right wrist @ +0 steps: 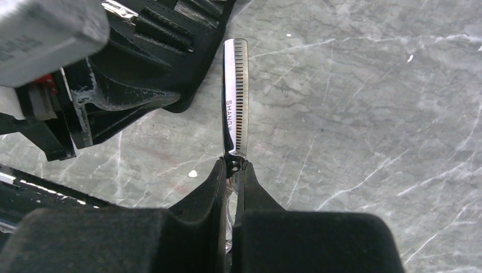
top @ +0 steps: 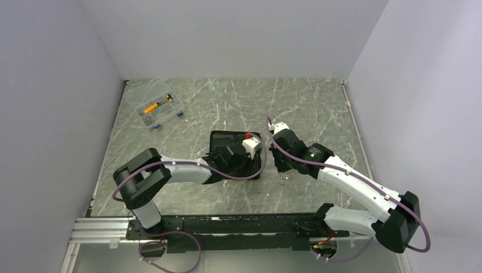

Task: Sort the hair-cutting tools

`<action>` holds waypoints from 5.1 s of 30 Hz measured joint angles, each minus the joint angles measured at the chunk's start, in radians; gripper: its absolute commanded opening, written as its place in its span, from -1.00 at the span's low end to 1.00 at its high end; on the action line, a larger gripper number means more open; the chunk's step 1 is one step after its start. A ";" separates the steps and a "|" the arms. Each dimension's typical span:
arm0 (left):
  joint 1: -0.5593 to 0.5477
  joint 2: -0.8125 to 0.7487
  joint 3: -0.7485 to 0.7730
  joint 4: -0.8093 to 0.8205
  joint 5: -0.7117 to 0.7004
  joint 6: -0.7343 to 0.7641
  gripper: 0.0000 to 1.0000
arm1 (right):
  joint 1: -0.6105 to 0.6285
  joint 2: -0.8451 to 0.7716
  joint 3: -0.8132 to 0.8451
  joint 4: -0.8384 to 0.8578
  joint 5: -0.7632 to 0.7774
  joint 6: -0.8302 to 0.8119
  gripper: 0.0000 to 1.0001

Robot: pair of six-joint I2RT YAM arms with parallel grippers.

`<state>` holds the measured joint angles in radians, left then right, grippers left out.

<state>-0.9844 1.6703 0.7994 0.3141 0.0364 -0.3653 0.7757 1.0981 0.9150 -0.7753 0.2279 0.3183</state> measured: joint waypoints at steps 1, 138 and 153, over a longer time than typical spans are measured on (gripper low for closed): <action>-0.002 0.010 0.002 -0.001 0.003 0.005 -0.35 | -0.003 -0.003 -0.003 0.000 0.002 0.000 -1.00; 0.420 -0.579 -0.634 0.172 -0.204 -0.405 0.28 | 0.128 0.772 0.325 0.149 -0.383 -0.283 -1.00; 0.420 -0.523 -0.634 0.251 -0.145 -0.402 0.03 | 0.125 0.781 0.334 0.152 -0.401 -0.294 -1.00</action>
<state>-0.5648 1.1477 0.1650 0.5648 -0.1089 -0.7677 0.9009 1.8793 1.2491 -0.6231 -0.1726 0.0246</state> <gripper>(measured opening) 0.524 0.044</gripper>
